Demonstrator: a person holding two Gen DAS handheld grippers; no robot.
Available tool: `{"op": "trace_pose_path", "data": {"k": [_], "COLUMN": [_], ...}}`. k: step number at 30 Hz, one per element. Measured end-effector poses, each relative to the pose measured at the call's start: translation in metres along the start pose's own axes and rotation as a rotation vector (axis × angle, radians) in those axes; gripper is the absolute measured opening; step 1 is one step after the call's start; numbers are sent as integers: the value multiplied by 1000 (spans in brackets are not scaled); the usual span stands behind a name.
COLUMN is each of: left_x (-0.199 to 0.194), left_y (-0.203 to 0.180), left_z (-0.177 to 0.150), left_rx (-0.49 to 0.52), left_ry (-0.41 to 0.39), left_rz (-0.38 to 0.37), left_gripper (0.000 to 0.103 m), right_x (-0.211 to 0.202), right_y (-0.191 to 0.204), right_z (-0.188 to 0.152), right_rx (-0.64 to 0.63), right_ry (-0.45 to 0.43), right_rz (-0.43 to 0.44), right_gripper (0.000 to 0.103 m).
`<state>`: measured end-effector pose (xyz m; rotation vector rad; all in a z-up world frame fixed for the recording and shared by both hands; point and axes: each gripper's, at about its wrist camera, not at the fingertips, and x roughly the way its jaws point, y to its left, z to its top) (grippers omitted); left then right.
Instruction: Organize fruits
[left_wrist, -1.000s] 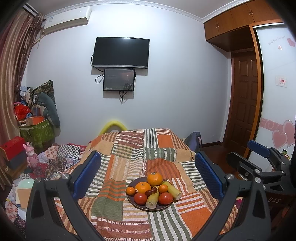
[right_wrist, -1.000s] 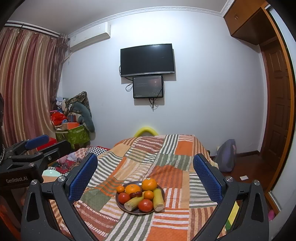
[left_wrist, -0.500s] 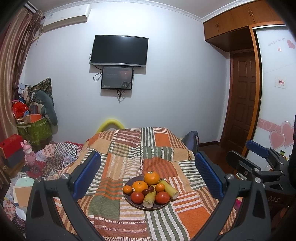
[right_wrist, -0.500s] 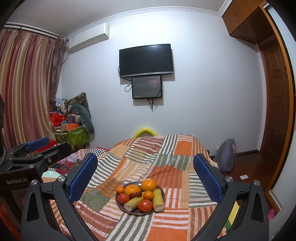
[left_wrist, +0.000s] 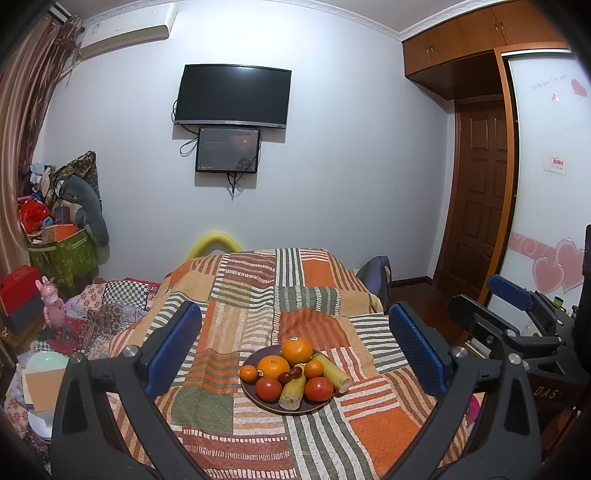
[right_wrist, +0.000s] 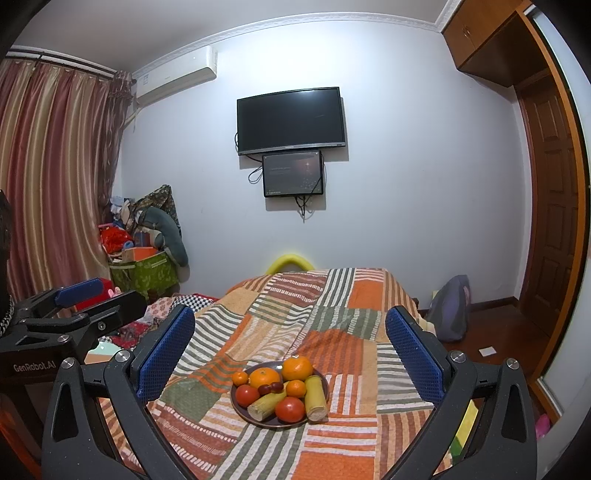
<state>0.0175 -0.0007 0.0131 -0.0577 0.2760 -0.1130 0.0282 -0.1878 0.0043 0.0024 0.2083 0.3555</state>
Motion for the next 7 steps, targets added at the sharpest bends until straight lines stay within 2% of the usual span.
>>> {"op": "trace_pose_path", "data": {"k": [7], "left_x": [4], "left_y": [-1], "left_z": [-1], "left_rx": [6], "left_ry": [10], "left_rz": [-4], "left_gripper": [103], "right_x": [1], "right_y": [0], "right_z": [0], "right_rx": [1], "right_ry": [2], "right_rz": [-3], "right_gripper": [103]}}
